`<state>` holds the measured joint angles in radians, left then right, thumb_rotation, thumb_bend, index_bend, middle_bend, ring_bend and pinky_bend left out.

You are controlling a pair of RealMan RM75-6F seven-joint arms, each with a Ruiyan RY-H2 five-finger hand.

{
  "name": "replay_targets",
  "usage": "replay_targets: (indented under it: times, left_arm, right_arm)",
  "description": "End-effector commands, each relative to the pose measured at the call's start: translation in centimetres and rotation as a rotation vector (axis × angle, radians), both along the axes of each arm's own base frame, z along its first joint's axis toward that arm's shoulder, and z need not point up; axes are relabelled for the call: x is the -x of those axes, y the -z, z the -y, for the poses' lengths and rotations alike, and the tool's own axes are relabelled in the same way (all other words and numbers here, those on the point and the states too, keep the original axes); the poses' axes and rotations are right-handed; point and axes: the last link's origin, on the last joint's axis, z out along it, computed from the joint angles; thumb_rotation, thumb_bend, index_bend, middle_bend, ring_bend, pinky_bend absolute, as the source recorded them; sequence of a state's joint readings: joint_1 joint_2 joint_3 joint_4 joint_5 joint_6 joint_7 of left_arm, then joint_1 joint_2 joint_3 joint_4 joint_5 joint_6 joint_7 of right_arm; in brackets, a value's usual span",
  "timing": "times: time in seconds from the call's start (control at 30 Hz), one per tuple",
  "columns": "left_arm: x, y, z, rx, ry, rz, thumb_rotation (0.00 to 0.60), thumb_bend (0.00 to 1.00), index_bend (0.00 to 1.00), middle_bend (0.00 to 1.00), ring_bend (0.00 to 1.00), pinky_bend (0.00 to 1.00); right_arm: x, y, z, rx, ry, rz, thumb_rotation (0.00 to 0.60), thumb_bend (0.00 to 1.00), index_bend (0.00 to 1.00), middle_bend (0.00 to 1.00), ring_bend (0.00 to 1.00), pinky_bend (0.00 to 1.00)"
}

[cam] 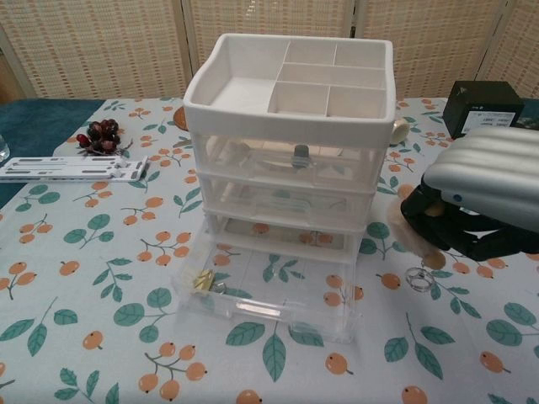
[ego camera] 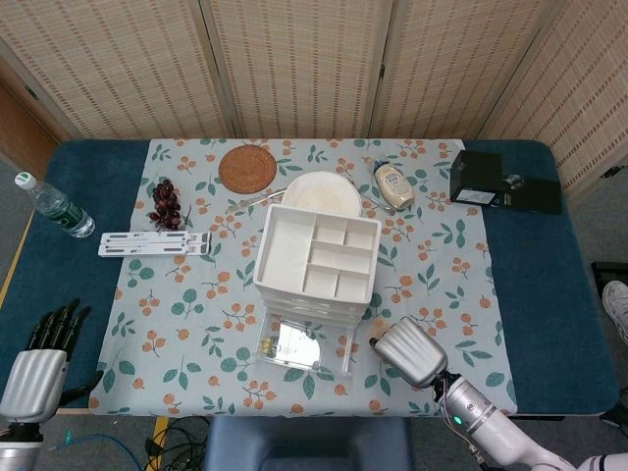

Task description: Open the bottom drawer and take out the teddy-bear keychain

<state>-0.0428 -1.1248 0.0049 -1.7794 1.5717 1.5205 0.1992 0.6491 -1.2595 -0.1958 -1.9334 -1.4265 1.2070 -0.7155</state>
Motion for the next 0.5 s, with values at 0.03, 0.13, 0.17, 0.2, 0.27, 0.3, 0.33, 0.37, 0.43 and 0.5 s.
replay_targets:
  times: [0.03,0.13,0.17,0.2,0.27,0.3,0.33,0.37,0.43,0.5]
  left_arm:
    - [0.1,-0.1,0.0,-0.001,-0.003,-0.002,0.600,0.20,0.05,0.00,0.01,0.07]
    - [0.2,-0.1,0.1,-0.001,-0.008,-0.005,0.600,0.20,0.05,0.00,0.01,0.07]
    - [0.2,-0.2,0.1,-0.002,-0.009,-0.005,0.600,0.20,0.05,0.00,0.01,0.07]
    - [0.2,-0.2,0.1,-0.004,-0.009,-0.005,0.600,0.20,0.05,0.00,0.01,0.07]
    - [0.2,-0.2,0.1,-0.004,-0.010,-0.006,0.600,0.20,0.05,0.00,0.01,0.07]
    - [0.2,-0.2,0.1,-0.003,-0.010,-0.006,0.600,0.20,0.05,0.00,0.01,0.07]
    - [0.2,-0.2,0.1,-0.003,-0.009,-0.005,0.600,0.20,0.05,0.00,0.01,0.07]
    - [0.1,-0.2,0.0,-0.002,-0.007,-0.005,0.600,0.20,0.05,0.00,0.01,0.07]
    - [0.0,-0.1,0.0,0.000,-0.004,-0.005,0.600,0.20,0.05,0.00,0.01,0.07]
    - [0.0,-0.1,-0.1,0.000,-0.003,-0.004,0.600,0.20,0.05,0.00,0.01,0.07]
  right_arm:
    - [0.9,1.0,0.5,-0.009,0.029,-0.017,0.600,0.80,0.75,1.00,1.00,1.00]
    - [1.4,1.5,0.9,-0.012,0.048,-0.020,0.600,0.76,0.60,0.99,1.00,1.00]
    - [1.6,1.7,1.0,-0.014,0.056,-0.025,0.600,0.73,0.55,0.99,1.00,1.00]
    - [1.9,1.7,1.1,-0.014,0.061,-0.031,0.600,0.68,0.44,0.99,1.00,1.00]
    - [2.1,1.8,1.2,-0.013,0.064,-0.037,0.600,0.58,0.27,0.98,1.00,1.00]
    - [2.1,1.8,1.1,-0.013,0.065,-0.039,0.600,0.55,0.21,0.98,1.00,1.00]
    - [2.1,1.8,1.1,-0.013,0.065,-0.039,0.600,0.51,0.15,0.98,1.00,1.00]
    - [2.2,1.7,1.1,-0.011,0.066,-0.039,0.600,0.50,0.13,0.98,1.00,1.00]
    - [2.3,1.6,1.1,-0.008,0.068,-0.039,0.600,0.48,0.09,0.98,1.00,1.00]
    - [2.5,1.3,1.0,-0.001,0.074,-0.033,0.600,0.47,0.09,0.97,1.00,1.00]
